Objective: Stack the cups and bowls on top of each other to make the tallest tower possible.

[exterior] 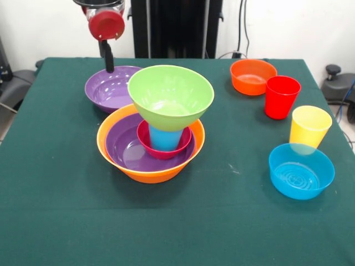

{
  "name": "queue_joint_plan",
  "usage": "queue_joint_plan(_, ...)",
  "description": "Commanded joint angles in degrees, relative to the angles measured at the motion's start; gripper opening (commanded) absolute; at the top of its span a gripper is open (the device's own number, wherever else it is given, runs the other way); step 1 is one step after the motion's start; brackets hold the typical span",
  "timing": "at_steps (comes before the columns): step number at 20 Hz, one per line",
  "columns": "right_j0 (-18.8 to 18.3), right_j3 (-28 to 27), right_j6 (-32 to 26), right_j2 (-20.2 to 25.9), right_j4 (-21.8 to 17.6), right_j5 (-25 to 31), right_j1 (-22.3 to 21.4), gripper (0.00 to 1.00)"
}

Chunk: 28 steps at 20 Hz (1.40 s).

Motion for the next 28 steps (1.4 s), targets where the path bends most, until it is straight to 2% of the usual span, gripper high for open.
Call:
queue_joint_plan(1,-1.68,5.35,-5.61,8.25,-6.30,-3.77,3.76,1.00)
queue_joint_plan(9,-3.85,6.50,-4.97,10.33,-8.70,-6.23,5.51,1.00)
queue_joint_plan(16,-4.78,6.34,-4.88,10.80,-11.20,-5.30,5.33,1.00)
queue_joint_plan(23,-6.25,5.44,-4.43,11.96,-12.99,-6.11,7.22,1.00)
queue_joint_plan(28,-6.22,6.10,-3.62,11.95,-13.90,-5.80,6.48,1.00)
